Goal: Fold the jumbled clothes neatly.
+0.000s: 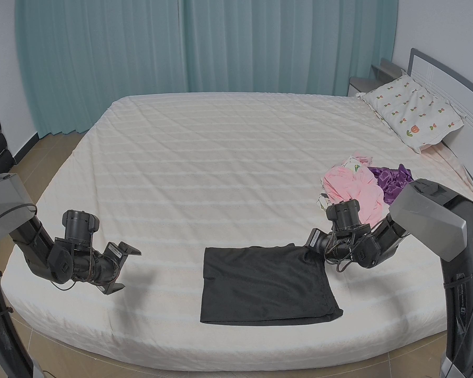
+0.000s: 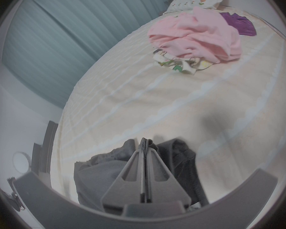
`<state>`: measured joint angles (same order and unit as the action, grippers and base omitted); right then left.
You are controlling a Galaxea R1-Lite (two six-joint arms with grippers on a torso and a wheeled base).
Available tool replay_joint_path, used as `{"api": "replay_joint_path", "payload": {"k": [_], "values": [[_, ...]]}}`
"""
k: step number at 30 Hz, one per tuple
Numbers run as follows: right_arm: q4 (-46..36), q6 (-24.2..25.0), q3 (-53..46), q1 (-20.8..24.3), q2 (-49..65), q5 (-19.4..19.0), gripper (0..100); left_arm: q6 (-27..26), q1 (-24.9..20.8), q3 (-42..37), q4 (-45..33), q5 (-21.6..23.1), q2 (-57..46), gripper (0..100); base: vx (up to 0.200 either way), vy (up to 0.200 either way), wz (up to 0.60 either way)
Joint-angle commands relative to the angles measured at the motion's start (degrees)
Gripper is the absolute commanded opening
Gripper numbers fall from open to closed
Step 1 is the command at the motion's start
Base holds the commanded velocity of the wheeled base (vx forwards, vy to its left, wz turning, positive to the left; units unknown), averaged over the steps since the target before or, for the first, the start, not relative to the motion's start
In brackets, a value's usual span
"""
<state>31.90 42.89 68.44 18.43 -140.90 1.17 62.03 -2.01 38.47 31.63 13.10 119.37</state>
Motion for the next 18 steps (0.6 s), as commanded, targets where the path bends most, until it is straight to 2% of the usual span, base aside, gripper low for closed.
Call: {"api": "replay_joint_path", "payload": {"k": [1,18], "values": [[0.1,0.2,-0.9,-1.6,1.2,-0.2,0,0.0,0.0,-0.1,0.0,0.0,0.1,100,0.0,0.0,0.0],[0.5,0.3,0.9,-3.1,-2.3,0.1,0,0.0,-0.1,-0.1,0.0,-0.1,0.1,100,0.0,0.0,0.0]]}}
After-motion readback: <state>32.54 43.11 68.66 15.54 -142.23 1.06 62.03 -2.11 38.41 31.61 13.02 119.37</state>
